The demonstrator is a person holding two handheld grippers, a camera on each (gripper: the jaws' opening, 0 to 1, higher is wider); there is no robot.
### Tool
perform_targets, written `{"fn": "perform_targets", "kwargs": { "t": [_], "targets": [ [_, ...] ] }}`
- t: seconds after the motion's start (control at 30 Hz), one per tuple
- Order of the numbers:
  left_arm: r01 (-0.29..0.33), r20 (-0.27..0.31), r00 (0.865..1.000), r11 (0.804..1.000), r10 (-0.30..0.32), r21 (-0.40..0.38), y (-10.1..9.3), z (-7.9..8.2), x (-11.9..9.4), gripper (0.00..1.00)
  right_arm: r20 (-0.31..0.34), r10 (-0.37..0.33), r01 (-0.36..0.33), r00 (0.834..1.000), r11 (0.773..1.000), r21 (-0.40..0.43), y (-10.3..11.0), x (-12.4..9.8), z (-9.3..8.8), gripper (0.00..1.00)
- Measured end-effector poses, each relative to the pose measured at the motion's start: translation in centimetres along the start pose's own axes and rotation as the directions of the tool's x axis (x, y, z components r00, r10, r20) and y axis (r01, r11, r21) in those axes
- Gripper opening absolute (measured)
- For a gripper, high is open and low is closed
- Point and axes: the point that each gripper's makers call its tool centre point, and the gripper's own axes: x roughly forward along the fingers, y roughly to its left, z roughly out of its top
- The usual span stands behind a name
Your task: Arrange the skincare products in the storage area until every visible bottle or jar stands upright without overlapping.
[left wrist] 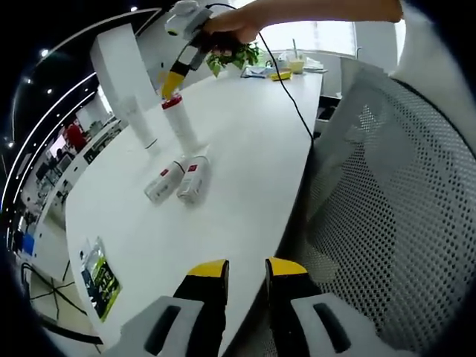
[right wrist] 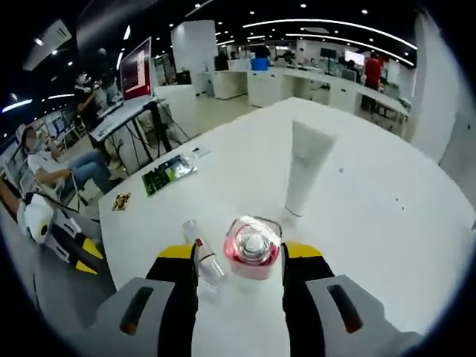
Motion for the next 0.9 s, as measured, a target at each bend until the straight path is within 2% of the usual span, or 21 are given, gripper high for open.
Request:
{"fn": "perform_targets", "kwargs": {
  "t": [0.17, 0.23, 0.33, 0.5, 0.57, 0.6, 0.7, 0.9],
  "targets": [
    [0.003, -0.008, 1.000, 1.000, -0.003, 0.008, 0.0, -0.1, 0.1, 0.20, -0.024, -0.015, 0.016, 1.000, 0.999, 0.028, -1.6, -0.7, 0.7, 0.39],
    [-0.004, -0.007, 1.000, 1.000, 0.004, 0.001, 0.2, -0.2, 0.1, 0.20, -0.064, 0.005, -0.001, 0.998, 0.998, 0.058, -1.7, -0.5, 0.4, 0.36],
    [-0.011, -0.003, 1.000, 1.000, 0.011, -0.003, 0.4, -0.1, 0.0, 0.20, -0.086, 0.007, -0.002, 0.996, 0.999, 0.049, -1.9, 0.2, 0.5, 0.36],
    [-0.021, -0.002, 1.000, 1.000, 0.021, -0.001, 0.5, -0.1, 0.0, 0.20, -0.145, 0.027, -0.029, 0.989, 1.000, -0.010, -1.2, 0.9, 0.0, 0.32],
    [-0.027, -0.003, 1.000, 1.000, 0.027, 0.001, 0.7, -0.2, 0.0, 0.20, -0.145, 0.037, -0.040, 0.989, 0.999, -0.019, -0.7, 0.9, 0.2, 0.27],
    [-0.030, -0.005, 1.000, 1.000, 0.030, 0.001, 0.7, -0.2, -0.1, 0.20, -0.152, 0.036, -0.038, 0.988, 0.999, -0.015, -0.6, 1.0, 0.1, 0.27],
    [-0.035, -0.002, 0.999, 0.999, 0.035, 0.001, 0.8, -0.2, -0.1, 0.20, -0.175, 0.035, -0.048, 0.984, 0.996, -0.070, -0.6, 1.0, 0.1, 0.26],
    [-0.037, -0.013, 0.999, 0.999, 0.037, 0.013, 0.9, -0.4, -0.1, 0.20, -0.235, 0.103, -0.146, 0.966, 0.974, -0.174, -0.2, 0.8, -0.2, 0.26]
  ]
}}
